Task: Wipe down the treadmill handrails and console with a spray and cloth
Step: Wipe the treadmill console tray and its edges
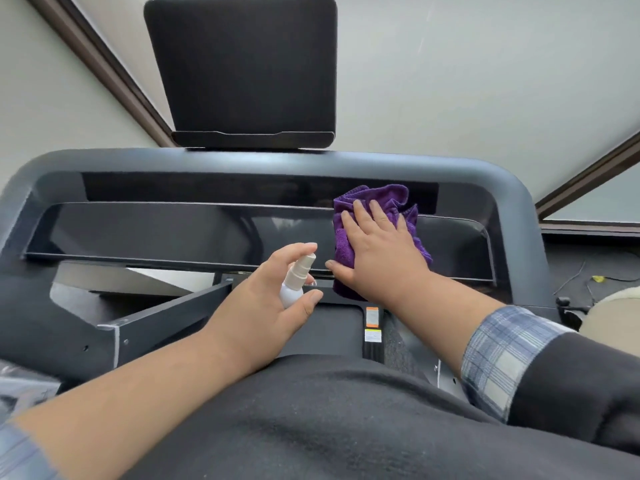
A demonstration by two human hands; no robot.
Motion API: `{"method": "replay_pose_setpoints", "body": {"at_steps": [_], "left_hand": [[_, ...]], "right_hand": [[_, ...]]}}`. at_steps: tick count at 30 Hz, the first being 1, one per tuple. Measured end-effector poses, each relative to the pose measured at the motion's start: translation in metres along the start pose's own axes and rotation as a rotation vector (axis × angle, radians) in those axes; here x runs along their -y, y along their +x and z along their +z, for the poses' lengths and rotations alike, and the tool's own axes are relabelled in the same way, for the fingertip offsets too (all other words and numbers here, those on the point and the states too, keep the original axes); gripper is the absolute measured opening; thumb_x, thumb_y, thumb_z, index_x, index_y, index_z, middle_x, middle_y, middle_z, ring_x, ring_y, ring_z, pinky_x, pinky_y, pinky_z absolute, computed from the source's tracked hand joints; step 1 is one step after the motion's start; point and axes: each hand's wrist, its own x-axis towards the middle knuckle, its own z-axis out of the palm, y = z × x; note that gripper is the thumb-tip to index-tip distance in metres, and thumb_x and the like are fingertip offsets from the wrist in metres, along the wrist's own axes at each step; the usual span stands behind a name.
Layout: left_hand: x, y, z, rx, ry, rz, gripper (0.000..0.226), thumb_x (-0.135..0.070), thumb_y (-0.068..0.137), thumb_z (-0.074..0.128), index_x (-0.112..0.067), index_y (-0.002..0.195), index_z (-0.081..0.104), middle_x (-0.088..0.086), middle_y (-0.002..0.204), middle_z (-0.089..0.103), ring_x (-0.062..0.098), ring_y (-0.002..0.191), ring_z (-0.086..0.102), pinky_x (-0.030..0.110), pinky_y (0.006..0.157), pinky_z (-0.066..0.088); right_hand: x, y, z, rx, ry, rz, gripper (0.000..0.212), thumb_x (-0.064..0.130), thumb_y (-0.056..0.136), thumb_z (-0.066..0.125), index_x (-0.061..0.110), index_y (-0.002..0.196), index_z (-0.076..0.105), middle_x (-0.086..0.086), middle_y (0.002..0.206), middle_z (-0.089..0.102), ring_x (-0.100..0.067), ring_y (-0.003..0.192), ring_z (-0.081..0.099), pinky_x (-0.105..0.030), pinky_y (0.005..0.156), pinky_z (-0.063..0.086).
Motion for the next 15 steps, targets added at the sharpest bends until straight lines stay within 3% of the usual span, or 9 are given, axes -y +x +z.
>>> {"method": "replay_pose_setpoints", "body": {"at_steps": [15], "left_hand": [[0.076, -0.031, -0.079, -0.113, -0.031, -0.048, 0.067, -0.028, 0.093, 0.068, -0.069, 0.129, 0.029, -0.039, 0.116, 0.051, -0.006, 0.107, 0.055, 0.002, 0.086, 0.035]], "right_hand": [[0.121, 0.055, 0.008, 0.034, -0.087, -0.019, 0.105, 0.085, 0.081, 0.02, 0.017, 0.16, 0.008, -0.009, 0.168, 0.001, -0.032, 0.154, -0.001, -0.063, 0.119, 0.012]]}}
